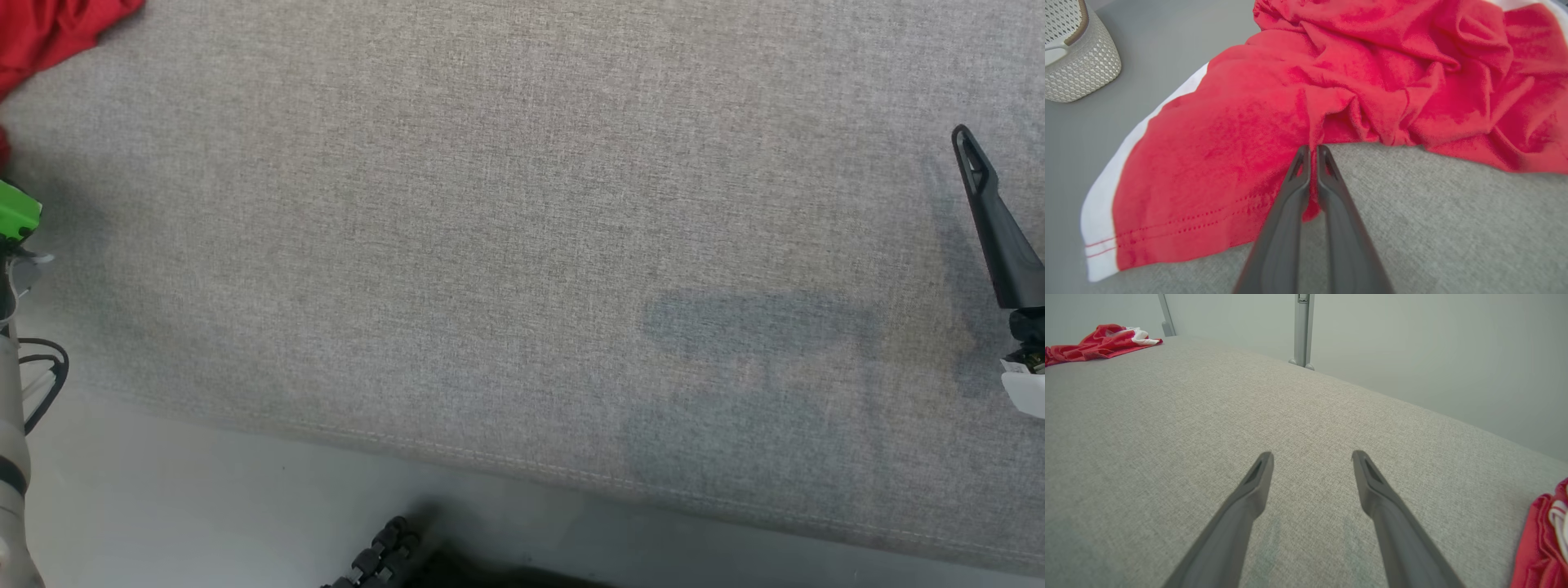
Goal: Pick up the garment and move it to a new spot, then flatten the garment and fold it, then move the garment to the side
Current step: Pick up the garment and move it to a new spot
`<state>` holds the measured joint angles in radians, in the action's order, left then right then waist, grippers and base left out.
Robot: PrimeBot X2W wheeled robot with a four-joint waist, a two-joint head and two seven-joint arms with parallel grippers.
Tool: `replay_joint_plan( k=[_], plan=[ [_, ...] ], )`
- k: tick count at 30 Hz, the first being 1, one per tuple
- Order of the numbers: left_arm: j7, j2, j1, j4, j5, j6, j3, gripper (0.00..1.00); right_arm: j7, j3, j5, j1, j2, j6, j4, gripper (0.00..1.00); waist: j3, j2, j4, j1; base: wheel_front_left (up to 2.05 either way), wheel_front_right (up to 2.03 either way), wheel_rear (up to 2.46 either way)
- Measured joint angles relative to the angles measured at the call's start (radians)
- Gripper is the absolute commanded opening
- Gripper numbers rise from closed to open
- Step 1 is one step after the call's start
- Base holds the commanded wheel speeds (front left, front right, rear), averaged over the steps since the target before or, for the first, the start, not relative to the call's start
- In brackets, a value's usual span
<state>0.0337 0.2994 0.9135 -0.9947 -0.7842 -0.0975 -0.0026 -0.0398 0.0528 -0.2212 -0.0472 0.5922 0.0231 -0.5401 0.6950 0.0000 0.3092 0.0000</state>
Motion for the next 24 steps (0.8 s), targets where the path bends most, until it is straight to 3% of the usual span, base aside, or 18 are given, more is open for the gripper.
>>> replay_joint_plan(
  k=[12, 24],
  plan=[
    [-0.067, -0.049, 0.031, 0.017, -0.003, -0.030, -0.048, 0.00, 0.044, 0.021, -0.016, -0.001, -0.044, -0.009, 0.029, 1.00, -0.038, 0.0000, 0.008, 0.0000, 0.00, 0.00, 0.00],
    [-0.087, -0.176, -0.037, 0.246, -0.003, -0.030, -0.268, 0.00, 0.154, 0.087, -0.039, -0.001, -0.149, -0.024, 0.144, 1.00, -0.145, 0.0000, -0.007, 0.0000, 0.00, 0.00, 0.00]
  ],
)
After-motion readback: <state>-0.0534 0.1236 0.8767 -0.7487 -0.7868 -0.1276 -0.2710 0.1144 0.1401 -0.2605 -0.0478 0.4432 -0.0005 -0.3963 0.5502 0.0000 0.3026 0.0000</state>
